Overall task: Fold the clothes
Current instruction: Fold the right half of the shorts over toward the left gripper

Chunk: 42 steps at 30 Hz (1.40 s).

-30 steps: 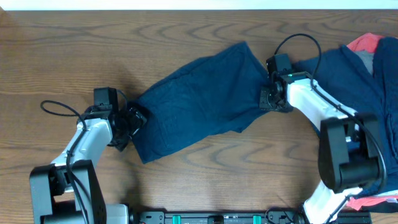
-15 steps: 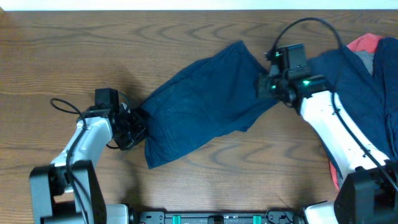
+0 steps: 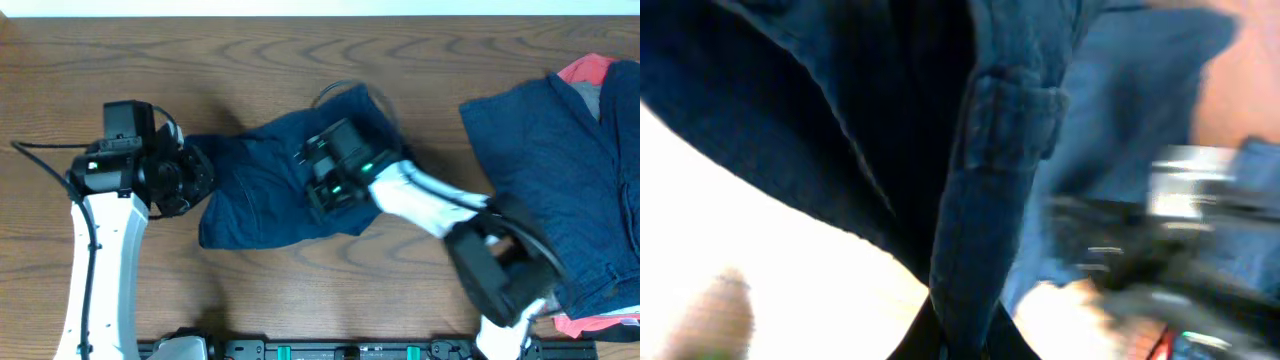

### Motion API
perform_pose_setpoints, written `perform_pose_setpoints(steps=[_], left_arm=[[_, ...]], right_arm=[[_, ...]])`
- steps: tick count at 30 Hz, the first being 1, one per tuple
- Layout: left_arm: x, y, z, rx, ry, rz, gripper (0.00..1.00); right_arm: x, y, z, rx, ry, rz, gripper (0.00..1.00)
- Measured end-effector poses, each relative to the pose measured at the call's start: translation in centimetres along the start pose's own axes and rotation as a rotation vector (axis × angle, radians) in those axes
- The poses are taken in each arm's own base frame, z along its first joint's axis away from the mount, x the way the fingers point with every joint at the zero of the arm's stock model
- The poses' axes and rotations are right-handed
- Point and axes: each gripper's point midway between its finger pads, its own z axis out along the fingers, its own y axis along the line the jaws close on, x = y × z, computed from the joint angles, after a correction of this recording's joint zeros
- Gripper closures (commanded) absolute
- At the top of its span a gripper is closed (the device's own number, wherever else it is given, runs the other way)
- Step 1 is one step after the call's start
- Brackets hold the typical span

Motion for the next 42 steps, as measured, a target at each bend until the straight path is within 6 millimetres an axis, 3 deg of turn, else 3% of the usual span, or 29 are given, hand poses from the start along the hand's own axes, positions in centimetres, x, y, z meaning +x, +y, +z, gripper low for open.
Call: perform_pose_setpoints(steps=[2,6,9,11,14,16,19,21,23,26,31,36,40,42], left_arm=[[-0.4,-0.9,-0.6,0.033,-0.012,0.012,0.94],[-1.5,-2.6,-1.4,0.096,-0.054,0.039,0.94],[-1.4,-3.0,-1.4,0.106,-0.05,0.046,0.94],[-1.1,-3.3,-1.3,0.111,-0.041,0.054,0.94],[-0.5,-4.0,-1.0,0.122,-0.025,0.077,0.94],[-0.1,-4.5,-0.9,0.128,-0.017,0.096,0.94],[0.4,-5.1,-0.7,0.135,-0.006,0.119,0.94],[0.7,-5.5,-0.6,0.139,0.001,0.134,0.94],[1.1,-5.8,-0.5,0.142,0.009,0.15,0.94],[2.0,-6.6,-0.2,0.147,0.028,0.18,0.94],[3.5,-8.0,0.3,0.163,0.057,0.238,0.94],[5.5,-9.5,1.2,0.163,0.101,0.268,0.94],[7.3,-10.7,2.8,0.15,0.158,0.283,0.94],[8.3,-11.4,3.9,0.143,0.19,0.293,0.94]], right_arm=[[1.2,2.5,2.9,-0.051,0.032,-0.042,0.85],[2.0,8.2,5.2,-0.15,0.025,-0.143,0.76],[3.0,10.4,5.8,-0.159,0.038,-0.183,0.81],[3.5,10.3,5.7,-0.123,0.071,-0.174,0.79],[3.9,7.9,4.2,0.003,0.131,-0.128,0.75],[3.5,5.3,2.1,0.111,0.146,-0.082,0.73],[1.6,1.0,-2.3,0.252,0.099,0.0,0.72],[0.4,-2.0,-6.4,0.335,0.06,0.074,0.72],[0.4,-4.5,-9.7,0.402,0.054,0.144,0.73],[2.1,-7.6,-12.5,0.473,0.105,0.239,0.74],[6.7,-11.1,-12.3,0.524,0.203,0.339,0.78],[10.1,-11.9,-9.7,0.492,0.234,0.362,0.76],[11.4,-11.8,-8.3,0.453,0.224,0.384,0.76],[10.9,-11.6,-7.9,0.433,0.193,0.388,0.75]])
